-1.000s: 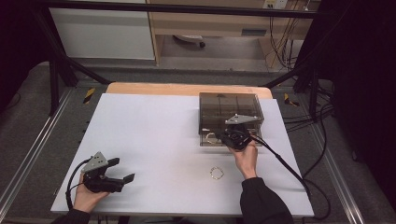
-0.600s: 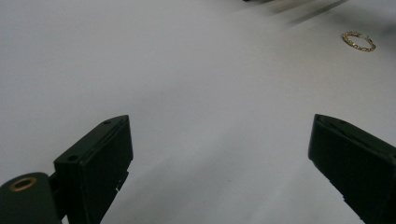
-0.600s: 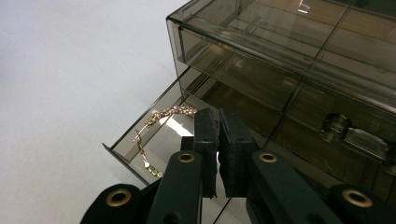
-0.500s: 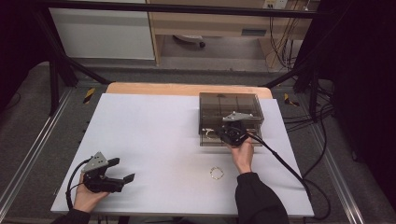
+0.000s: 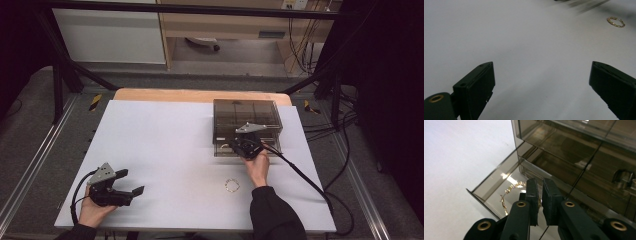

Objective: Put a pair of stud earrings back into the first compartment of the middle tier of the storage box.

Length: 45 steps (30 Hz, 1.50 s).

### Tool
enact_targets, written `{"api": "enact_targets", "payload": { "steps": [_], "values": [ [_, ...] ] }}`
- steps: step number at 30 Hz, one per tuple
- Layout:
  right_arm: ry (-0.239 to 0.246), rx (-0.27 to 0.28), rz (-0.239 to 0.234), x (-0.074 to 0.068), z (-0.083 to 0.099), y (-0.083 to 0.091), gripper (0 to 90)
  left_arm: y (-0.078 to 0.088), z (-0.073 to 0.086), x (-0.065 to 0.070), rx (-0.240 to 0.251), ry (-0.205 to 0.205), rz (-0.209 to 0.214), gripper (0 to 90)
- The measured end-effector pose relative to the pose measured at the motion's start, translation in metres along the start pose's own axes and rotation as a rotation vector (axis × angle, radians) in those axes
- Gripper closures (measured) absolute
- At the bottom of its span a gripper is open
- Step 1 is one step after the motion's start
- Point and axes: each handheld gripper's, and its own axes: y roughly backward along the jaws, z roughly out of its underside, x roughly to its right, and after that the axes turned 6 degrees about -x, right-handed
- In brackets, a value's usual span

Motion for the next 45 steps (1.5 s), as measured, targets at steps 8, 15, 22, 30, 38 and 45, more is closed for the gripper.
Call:
{"api": "enact_targets", "payload": {
  "steps": [8,15,22,30,38,45],
  "values": [
    [0.001,0.064,-0.035,-0.003,0.001,0.032,53.5,0.000,0.000,0.000,-0.001,-0.002,0.000,6.4],
    [-0.005,0.070,-0.064,-0.007,0.015,0.055,35.6,0.000,0.000,0.000,-0.004,-0.002,-0.001,6.4],
    [-0.016,0.063,-0.090,-0.011,0.036,0.071,19.1,0.000,0.000,0.000,-0.002,0.000,-0.003,6.4],
    [-0.039,0.049,-0.117,-0.014,0.052,0.073,9.7,-0.001,0.000,0.000,-0.005,0.001,-0.004,6.4],
    [-0.046,0.009,-0.136,-0.017,0.070,0.064,3.5,-0.002,-0.001,0.000,-0.005,0.002,-0.005,6.4],
    [-0.049,-0.029,-0.145,-0.018,0.077,0.057,3.1,-0.001,-0.001,0.000,-0.004,-0.001,-0.006,6.4]
  ]
}}
